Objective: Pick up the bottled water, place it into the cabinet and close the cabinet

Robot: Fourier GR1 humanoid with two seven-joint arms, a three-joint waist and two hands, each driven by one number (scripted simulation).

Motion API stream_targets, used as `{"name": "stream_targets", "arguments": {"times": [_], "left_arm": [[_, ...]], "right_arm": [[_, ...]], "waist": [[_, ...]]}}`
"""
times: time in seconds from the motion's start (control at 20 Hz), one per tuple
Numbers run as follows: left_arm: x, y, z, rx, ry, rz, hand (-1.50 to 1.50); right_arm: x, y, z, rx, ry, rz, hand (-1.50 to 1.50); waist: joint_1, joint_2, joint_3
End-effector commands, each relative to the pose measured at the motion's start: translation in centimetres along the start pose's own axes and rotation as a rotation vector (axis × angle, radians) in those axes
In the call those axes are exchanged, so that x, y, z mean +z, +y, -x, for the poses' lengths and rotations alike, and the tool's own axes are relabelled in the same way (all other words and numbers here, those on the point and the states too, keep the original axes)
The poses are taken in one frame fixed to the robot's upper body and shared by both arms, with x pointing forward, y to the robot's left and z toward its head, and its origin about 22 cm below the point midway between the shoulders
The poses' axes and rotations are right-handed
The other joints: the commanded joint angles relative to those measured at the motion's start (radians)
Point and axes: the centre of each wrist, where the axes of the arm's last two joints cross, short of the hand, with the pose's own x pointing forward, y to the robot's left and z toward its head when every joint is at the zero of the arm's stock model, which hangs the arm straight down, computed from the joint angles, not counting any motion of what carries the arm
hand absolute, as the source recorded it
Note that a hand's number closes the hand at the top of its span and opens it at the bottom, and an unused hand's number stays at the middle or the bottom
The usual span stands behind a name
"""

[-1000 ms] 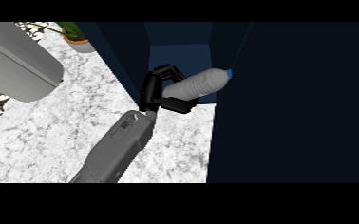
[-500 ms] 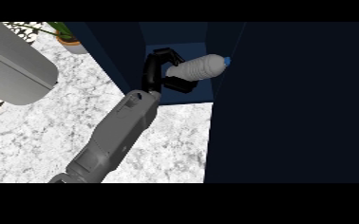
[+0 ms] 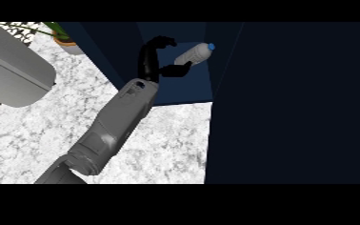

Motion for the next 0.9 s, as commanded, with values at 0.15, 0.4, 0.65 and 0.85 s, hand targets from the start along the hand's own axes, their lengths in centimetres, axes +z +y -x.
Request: {"name": "stream_targets", "arguments": {"times": [0.15,0.4,0.65,0.85], "left_arm": [[-1.6,0.4,-1.2,-0.094,-0.014,-0.123,-1.5],[-2.1,0.7,-2.6,0.107,-0.136,-0.063,-1.5],[-2.1,0.1,-4.6,0.404,-0.23,0.01,1.5],[-2.9,0.8,-5.2,0.473,-0.247,0.078,1.5]], "right_arm": [[-0.7,-0.5,-1.0,-0.045,-0.045,0.012,-1.5],[-0.6,0.2,-0.8,-0.061,-0.023,-0.004,-1.5],[-0.3,0.2,-0.8,-0.069,-0.028,-0.034,-1.5],[-0.5,0.4,-2.2,-0.07,-0.045,-0.026,-1.5]], "waist": [[-0.006,0.009,-0.001],[0.004,0.007,-0.003],[0.0,0.003,-0.004],[0.014,-0.012,-0.002]]}}
